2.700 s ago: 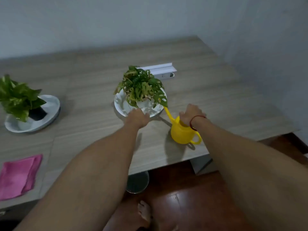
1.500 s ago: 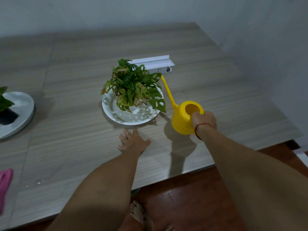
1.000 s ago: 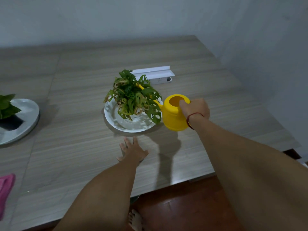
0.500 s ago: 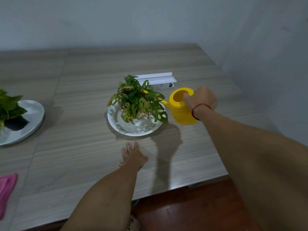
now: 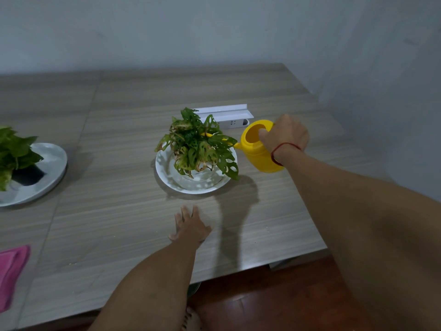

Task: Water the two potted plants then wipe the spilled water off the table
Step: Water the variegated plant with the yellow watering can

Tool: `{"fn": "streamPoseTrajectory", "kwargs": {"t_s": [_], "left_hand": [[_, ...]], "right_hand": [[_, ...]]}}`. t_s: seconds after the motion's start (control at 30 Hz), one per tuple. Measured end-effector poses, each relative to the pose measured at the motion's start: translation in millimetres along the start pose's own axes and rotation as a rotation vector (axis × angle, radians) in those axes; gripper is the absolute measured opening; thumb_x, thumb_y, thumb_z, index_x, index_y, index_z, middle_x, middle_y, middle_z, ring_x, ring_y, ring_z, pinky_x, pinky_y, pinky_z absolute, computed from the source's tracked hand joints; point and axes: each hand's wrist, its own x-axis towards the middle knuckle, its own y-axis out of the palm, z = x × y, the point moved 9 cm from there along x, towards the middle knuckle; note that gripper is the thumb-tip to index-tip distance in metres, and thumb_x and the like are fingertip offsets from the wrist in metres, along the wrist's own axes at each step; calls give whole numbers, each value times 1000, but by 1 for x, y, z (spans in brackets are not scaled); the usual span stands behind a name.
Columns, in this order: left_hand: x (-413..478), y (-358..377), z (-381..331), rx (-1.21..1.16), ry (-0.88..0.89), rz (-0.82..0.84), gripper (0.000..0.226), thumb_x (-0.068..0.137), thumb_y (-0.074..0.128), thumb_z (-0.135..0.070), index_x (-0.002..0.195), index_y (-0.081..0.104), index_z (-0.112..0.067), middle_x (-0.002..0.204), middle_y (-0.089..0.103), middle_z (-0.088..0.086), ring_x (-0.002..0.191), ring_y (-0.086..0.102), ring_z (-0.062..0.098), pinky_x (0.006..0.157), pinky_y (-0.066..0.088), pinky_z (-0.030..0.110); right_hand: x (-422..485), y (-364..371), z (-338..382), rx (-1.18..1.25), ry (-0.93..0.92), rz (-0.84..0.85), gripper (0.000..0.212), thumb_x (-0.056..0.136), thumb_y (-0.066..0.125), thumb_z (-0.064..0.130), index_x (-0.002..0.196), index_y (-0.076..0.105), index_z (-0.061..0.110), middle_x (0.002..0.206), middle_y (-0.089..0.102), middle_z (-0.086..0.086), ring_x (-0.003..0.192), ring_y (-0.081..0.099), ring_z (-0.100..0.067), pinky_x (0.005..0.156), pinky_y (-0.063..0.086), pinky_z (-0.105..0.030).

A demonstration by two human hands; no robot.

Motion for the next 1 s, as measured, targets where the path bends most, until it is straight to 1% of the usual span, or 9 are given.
{"fn": "streamPoseTrajectory", "kwargs": {"t_s": [0.2, 0.4, 0.57, 0.67, 0.73, 0.8, 0.9, 1.0], "left_hand": [[-4, 1, 1, -11, 6, -13, 95, 92, 50, -59, 157, -11, -26, 161, -26, 11, 150, -18, 33, 121, 10, 57], [-6, -1, -1, -17, 6, -22, 93, 93, 51, -57, 157, -10, -26, 161, -25, 11, 150, -18, 34, 120, 10, 58], [-6, 0, -2, 22, 2, -18, 93, 94, 49, -57, 157, -12, -25, 161, -25, 13, 151, -17, 34, 121, 10, 56], [-6, -1, -1, 31, 7, -16, 94, 93, 49, -59, 156, -12, -24, 161, -25, 14, 151, -17, 33, 121, 10, 56], [-6, 0, -1, 36, 11, -10, 94, 93, 48, -60, 156, -12, -24, 161, -25, 14, 151, -18, 33, 121, 10, 56], [-7, 0, 0, 32, 19, -13, 94, 93, 49, -59, 156, -12, -25, 161, -25, 14, 151, -19, 32, 121, 9, 56], [-9, 0, 0, 11, 29, -21, 94, 93, 51, -58, 156, -11, -25, 161, -24, 13, 150, -19, 32, 121, 9, 56], [-9, 0, 1, -14, 23, -26, 93, 93, 52, -56, 157, -9, -26, 162, -24, 11, 150, -19, 32, 121, 10, 57]], "right_hand": [[8, -16, 0, -27, -35, -26, 29, 76, 64, 39, 86, 65, 11, 96, 68, -12, 89, 63, -34, 63, 37, -30], [5, -16, -2, -32, -67, -24, 29, 76, 63, 39, 85, 65, 11, 94, 68, -12, 87, 63, -34, 62, 36, -31], [6, -21, 3, -59, -113, -42, 31, 78, 60, 40, 88, 66, 11, 94, 67, -11, 88, 62, -34, 65, 37, -30], [7, -25, 11, -72, -159, -43, 24, 78, 60, 39, 79, 59, 15, 90, 66, -10, 85, 62, -34, 63, 37, -30], [6, -27, 13, -70, -161, -39, 22, 78, 60, 39, 76, 54, 18, 83, 62, -8, 84, 63, -33, 63, 36, -30], [6, -28, 12, -67, -151, -44, 21, 77, 61, 39, 77, 55, 18, 79, 57, -6, 85, 63, -33, 62, 35, -30], [5, -26, 7, -65, -127, -50, 29, 77, 62, 39, 85, 65, 12, 89, 66, -9, 86, 63, -32, 63, 36, -30], [6, -26, 7, -50, -110, -50, 29, 77, 62, 39, 87, 66, 12, 92, 68, -10, 86, 63, -32, 63, 35, -29]]}}
